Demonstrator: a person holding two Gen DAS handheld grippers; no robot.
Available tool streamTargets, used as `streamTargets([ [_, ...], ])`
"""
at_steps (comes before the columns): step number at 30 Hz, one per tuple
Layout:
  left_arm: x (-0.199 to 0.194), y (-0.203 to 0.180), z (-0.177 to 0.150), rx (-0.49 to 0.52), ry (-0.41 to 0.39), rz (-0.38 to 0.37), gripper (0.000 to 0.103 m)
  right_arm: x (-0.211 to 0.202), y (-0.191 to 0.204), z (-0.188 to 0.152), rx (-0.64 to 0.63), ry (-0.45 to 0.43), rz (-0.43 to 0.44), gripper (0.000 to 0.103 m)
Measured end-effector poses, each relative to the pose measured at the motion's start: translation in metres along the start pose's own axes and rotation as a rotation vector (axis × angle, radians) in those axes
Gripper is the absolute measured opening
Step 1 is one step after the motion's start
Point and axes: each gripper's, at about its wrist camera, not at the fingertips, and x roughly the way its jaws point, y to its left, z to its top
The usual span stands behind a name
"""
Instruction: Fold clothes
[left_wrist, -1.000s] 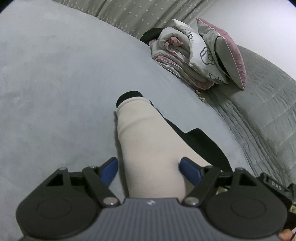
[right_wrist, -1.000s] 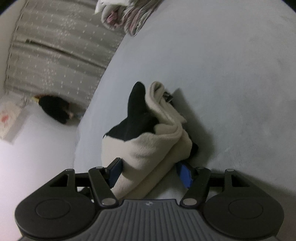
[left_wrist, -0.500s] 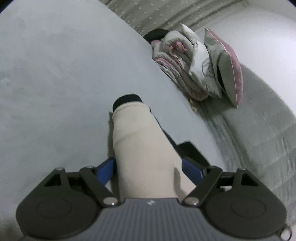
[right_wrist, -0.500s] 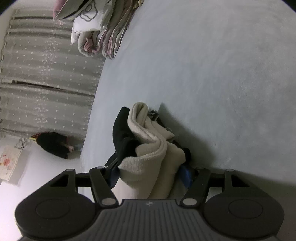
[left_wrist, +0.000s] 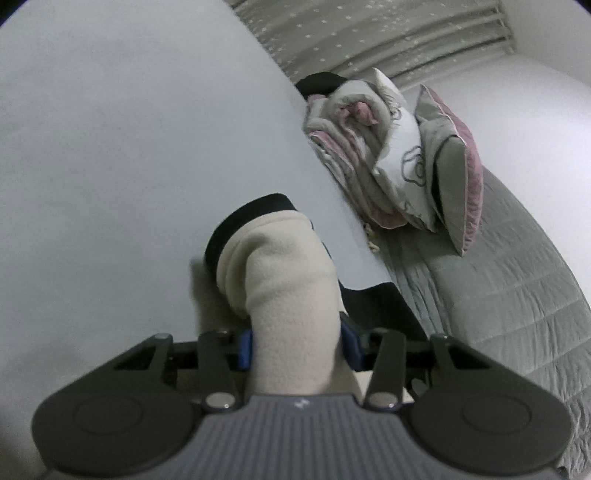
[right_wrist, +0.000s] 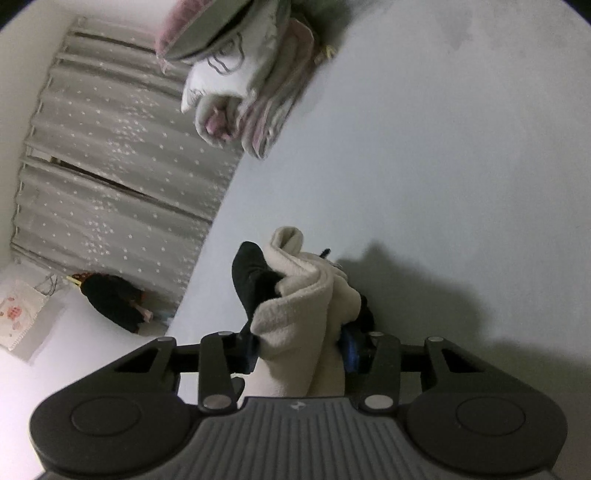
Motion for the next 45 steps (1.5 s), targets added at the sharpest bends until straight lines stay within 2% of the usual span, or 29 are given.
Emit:
streamTargets([
  [6,0.057,-0.061,0.016,0.075,0.017,-0.038,0.042,-0.003,0.005,0.053,-0.043,-0.087,0.025,0.044],
  [13,0.146,-0.118,-0.002,0.173,0.060,-0.060,0.042,0.001,-0.030,0.112,-0.011,-0.203,0.016,0.044],
  [20,0.224,-0.162,-0.010,0.197,0.093,-0.130,0.042,-0.001,-0.052,0.169,-0.032,-0.336,0.010,0.044],
  [25,0.252,-0.202,0.001,0.233,0.066,-0.216,0.042,-0.010,-0.039,0.203,-0.122,-0.443,0.078,0.044],
  [29,0.272,-0.232,0.012,0.280,0.037,-0.250,0.042,-0.006,-0.039,0.233,-0.107,-0.464,0.149,0.044],
  [32,0.292,-0.235,0.012,0.288,0.082,-0.202,0.042,0.004,-0.052,0.241,-0.037,-0.447,0.141,0.044],
  [36,0.307,-0.218,-0.004,0.305,0.197,-0.022,0.042,0.020,-0.080,0.234,0.150,-0.313,-0.020,0.044],
  [38,0.309,-0.207,-0.015,0.300,0.265,0.086,0.042,0.027,-0.095,0.225,0.269,-0.212,-0.122,0.044],
  [39,0.308,-0.202,-0.018,0.293,0.281,0.103,0.042,0.028,-0.102,0.220,0.306,-0.186,-0.149,0.044],
  [42,0.302,-0.188,-0.024,0.275,0.312,0.128,0.046,0.025,-0.109,0.211,0.321,-0.176,-0.149,0.045],
  [43,0.300,-0.187,-0.024,0.275,0.313,0.133,0.050,0.025,-0.109,0.210,0.316,-0.173,-0.145,0.048],
  [45,0.295,-0.188,-0.022,0.286,0.299,0.133,0.051,0.024,-0.109,0.211,0.306,-0.166,-0.138,0.051],
])
